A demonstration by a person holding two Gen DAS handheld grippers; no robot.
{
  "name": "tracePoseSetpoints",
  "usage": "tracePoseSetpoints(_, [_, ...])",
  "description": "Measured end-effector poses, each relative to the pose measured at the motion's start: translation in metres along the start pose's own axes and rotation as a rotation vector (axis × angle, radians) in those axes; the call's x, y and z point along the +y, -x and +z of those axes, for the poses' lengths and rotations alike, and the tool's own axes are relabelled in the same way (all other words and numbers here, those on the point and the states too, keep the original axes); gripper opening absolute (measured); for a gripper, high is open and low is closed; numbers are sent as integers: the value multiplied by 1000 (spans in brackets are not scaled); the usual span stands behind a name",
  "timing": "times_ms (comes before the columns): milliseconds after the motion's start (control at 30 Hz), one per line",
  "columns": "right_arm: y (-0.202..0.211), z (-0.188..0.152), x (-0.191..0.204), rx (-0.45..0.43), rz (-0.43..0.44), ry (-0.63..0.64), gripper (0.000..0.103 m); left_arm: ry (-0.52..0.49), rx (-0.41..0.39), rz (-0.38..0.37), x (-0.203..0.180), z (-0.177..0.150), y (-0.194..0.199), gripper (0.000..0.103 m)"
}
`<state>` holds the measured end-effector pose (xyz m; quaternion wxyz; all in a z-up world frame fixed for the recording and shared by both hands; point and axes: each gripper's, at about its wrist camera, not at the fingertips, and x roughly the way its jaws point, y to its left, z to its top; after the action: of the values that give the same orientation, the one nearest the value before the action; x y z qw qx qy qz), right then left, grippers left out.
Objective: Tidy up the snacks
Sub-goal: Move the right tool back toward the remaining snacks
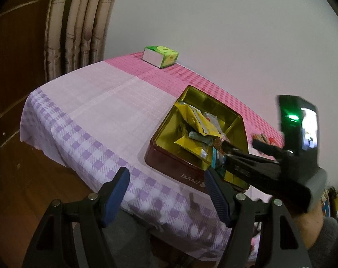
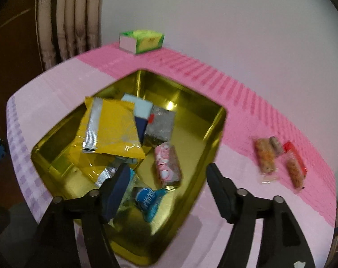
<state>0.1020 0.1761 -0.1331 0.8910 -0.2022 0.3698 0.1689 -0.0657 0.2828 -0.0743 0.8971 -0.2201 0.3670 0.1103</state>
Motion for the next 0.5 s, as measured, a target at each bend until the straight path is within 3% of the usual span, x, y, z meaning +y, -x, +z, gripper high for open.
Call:
tracePoseSetpoints(133, [24, -25, -31, -36, 30, -88, 74, -39, -3, -12, -9, -4, 0, 71])
tracePoseSetpoints(267, [42, -76, -86, -19, 40, -222, 76, -138, -18, -27, -31, -15, -5, 71])
tracePoseSetpoints(333, [53, -104, -112, -20, 13, -269, 76, -201, -29, -20, -44, -22, -8, 71])
tracePoseSetpoints(500, [82, -172, -178, -25, -62, -452, 79, -374, -5, -92, -97, -30, -22, 71])
